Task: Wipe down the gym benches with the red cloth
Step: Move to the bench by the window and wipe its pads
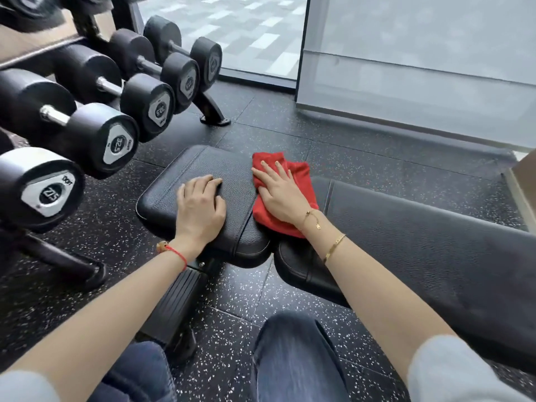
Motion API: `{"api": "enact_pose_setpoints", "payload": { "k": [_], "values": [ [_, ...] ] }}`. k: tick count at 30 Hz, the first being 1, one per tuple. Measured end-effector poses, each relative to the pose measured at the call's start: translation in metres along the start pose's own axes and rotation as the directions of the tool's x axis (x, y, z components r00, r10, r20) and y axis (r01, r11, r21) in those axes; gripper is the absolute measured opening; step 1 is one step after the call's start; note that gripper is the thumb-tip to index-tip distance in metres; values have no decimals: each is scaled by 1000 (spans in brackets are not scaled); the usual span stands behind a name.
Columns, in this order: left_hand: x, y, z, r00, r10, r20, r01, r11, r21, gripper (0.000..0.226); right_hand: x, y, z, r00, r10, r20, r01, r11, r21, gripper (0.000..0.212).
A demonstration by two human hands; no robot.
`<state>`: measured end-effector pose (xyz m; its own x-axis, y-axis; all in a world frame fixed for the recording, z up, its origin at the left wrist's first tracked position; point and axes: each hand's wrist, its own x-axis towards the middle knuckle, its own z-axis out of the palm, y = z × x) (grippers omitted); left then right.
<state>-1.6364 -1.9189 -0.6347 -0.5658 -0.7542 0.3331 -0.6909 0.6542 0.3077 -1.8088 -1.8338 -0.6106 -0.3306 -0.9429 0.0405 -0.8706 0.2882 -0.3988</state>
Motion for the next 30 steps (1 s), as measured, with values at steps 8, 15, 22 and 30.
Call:
{"api": "enact_pose_setpoints", "payload": {
  "k": [8, 15, 22, 30],
  "values": [
    [2, -5, 1, 999, -16, -37, 13, 997, -74, 45, -50, -21, 27, 959, -285, 10, 285, 958, 18, 51],
    [15, -42, -11, 998, 9, -59, -9, 1000, 8, 40, 35, -21, 18, 1000, -11, -21, 10, 999, -47, 50],
    [27, -63, -11, 993, -94, -76, 93, 995, -23, 45, 13, -65, 40, 965, -262, 16, 262, 963, -56, 55],
    [26, -65, -10, 993, -85, -82, 83, 996, -20, 46, 49, -42, 22, 991, -127, 51, 127, 992, 7, 54]
  ]
}}
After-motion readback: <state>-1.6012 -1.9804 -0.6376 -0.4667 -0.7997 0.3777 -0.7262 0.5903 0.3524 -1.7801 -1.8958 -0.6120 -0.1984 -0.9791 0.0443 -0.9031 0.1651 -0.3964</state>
